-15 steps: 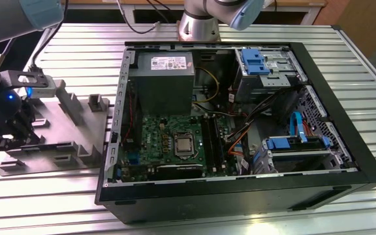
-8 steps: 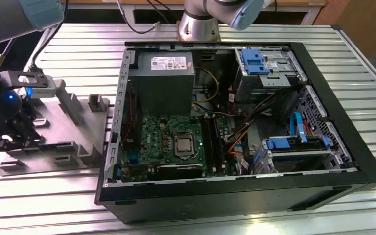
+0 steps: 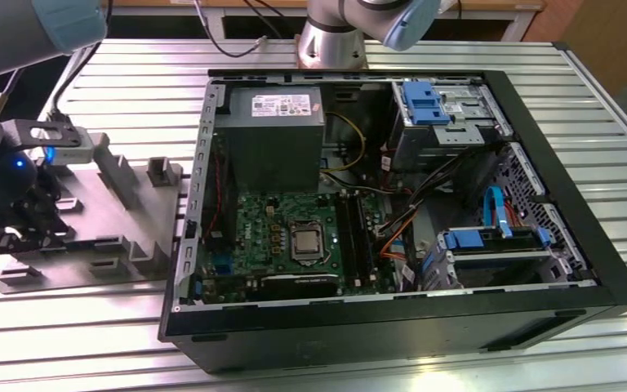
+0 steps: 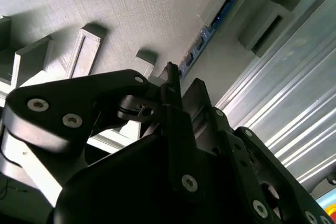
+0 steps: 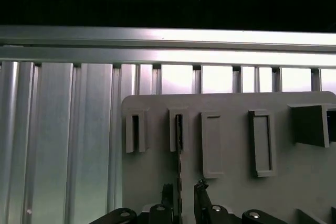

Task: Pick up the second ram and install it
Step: 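Pick up the second ram and move it above second insertion slot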

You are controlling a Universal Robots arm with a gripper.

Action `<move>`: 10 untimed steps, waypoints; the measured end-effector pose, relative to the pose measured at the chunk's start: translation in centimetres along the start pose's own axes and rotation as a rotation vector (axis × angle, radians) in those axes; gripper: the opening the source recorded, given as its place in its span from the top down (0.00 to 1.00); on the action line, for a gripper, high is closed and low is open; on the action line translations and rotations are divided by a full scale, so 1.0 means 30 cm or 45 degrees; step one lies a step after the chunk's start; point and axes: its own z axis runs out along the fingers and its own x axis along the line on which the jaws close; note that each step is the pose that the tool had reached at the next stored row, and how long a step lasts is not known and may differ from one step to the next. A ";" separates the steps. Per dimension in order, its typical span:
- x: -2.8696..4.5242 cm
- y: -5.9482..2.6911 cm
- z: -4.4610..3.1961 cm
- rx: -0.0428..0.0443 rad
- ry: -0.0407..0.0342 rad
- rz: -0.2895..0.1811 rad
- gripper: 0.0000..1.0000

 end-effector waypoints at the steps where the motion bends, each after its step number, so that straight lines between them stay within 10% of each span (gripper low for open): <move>1: 0.000 0.001 0.006 0.000 0.0004 -0.009 0.70; 10: 0.001 0.010 0.046 -0.001 0.0024 -0.050 0.70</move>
